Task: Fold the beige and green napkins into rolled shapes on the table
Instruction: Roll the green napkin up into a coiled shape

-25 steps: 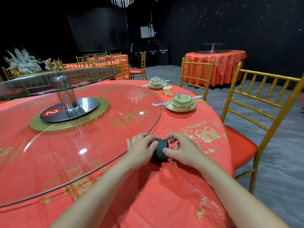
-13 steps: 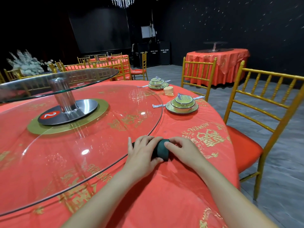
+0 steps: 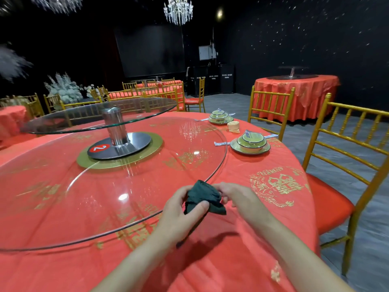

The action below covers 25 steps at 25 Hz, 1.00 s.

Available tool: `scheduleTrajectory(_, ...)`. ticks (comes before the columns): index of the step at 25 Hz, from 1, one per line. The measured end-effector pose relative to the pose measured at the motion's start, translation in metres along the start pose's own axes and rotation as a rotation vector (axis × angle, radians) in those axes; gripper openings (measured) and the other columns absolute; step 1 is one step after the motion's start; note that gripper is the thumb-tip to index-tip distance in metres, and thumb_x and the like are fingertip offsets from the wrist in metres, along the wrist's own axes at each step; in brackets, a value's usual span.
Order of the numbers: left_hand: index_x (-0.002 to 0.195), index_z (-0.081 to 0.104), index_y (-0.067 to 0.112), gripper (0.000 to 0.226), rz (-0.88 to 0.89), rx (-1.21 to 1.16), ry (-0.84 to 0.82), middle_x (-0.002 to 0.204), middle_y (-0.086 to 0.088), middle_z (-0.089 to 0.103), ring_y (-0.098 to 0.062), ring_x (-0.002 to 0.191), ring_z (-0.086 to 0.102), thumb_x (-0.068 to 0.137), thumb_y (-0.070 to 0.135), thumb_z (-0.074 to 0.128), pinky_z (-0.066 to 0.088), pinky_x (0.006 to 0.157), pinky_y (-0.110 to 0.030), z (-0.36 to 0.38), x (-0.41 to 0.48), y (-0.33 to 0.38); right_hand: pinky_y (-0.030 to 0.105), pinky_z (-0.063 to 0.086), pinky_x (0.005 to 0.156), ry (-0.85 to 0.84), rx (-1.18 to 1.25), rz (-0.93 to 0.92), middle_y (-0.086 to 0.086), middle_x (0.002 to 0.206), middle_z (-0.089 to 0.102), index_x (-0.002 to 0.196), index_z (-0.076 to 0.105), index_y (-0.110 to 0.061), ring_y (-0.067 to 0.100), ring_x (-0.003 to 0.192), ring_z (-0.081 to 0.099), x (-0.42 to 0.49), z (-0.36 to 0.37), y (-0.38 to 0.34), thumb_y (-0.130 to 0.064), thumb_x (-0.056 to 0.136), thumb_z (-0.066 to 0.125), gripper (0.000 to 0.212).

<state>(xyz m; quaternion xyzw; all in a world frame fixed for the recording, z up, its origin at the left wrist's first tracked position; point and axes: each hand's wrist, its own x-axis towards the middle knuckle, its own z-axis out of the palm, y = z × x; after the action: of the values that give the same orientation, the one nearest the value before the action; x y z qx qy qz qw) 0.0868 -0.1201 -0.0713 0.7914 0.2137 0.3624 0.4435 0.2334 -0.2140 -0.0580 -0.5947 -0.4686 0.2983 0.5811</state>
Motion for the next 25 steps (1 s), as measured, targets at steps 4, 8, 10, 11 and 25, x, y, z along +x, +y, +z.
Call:
scheduleTrajectory(4, 0.100, 0.065, 0.013, 0.041, -0.157, -0.363, 0.072, 0.089, 0.000, 0.071, -0.011, 0.083, 0.063, 0.068, 0.039, 0.067, 0.047, 0.073, -0.020, -0.020, -0.029, 0.019, 0.015, 0.040, 0.066, -0.039, 0.185, -0.048, -0.002, 0.093, 0.067, 0.112, 0.067, -0.019, 0.005, 0.077, 0.056, -0.024, 0.031, -0.011, -0.047, 0.056, 0.055, 0.063)
scheduleTrajectory(8, 0.103, 0.064, 0.004, 0.042, -0.206, -0.585, 0.006, 0.094, -0.009, 0.068, -0.015, 0.085, 0.064, 0.074, 0.035, 0.064, 0.050, 0.075, -0.026, -0.034, -0.061, 0.031, 0.013, 0.047, 0.069, -0.026, 0.355, -0.109, -0.001, 0.086, 0.067, 0.110, 0.058, -0.020, 0.006, 0.079, 0.063, -0.047, 0.065, -0.022, -0.033, 0.055, 0.073, 0.059)
scheduleTrajectory(10, 0.104, 0.064, 0.009, 0.038, -0.186, -0.564, -0.004, 0.096, -0.005, 0.068, -0.012, 0.087, 0.063, 0.075, 0.034, 0.064, 0.050, 0.075, -0.023, -0.040, -0.076, 0.035, 0.018, 0.051, 0.071, -0.011, 0.381, -0.111, 0.004, 0.086, 0.067, 0.107, 0.056, -0.019, 0.011, 0.080, 0.063, -0.056, 0.078, -0.029, -0.021, 0.063, 0.074, 0.048)
scheduleTrajectory(11, 0.108, 0.064, 0.011, 0.045, -0.158, -0.507, 0.020, 0.100, -0.004, 0.068, -0.013, 0.090, 0.063, 0.073, 0.039, 0.067, 0.050, 0.079, -0.024, -0.043, -0.082, 0.036, 0.019, 0.051, 0.070, -0.002, 0.378, -0.108, 0.005, 0.087, 0.068, 0.106, 0.055, -0.017, 0.012, 0.080, 0.063, -0.060, 0.083, -0.032, -0.017, 0.066, 0.071, 0.043)
scheduleTrajectory(25, 0.082, 0.075, 0.037, 0.032, 0.000, -0.282, 0.371, 0.085, 0.008, 0.074, -0.006, 0.078, 0.067, 0.076, 0.006, 0.074, 0.052, 0.072, -0.023, -0.035, -0.107, 0.019, 0.029, 0.050, 0.051, 0.202, 0.206, 0.056, 0.014, 0.071, 0.065, 0.089, 0.052, -0.007, 0.021, 0.056, 0.063, -0.075, 0.094, -0.031, -0.023, 0.061, 0.072, 0.038)
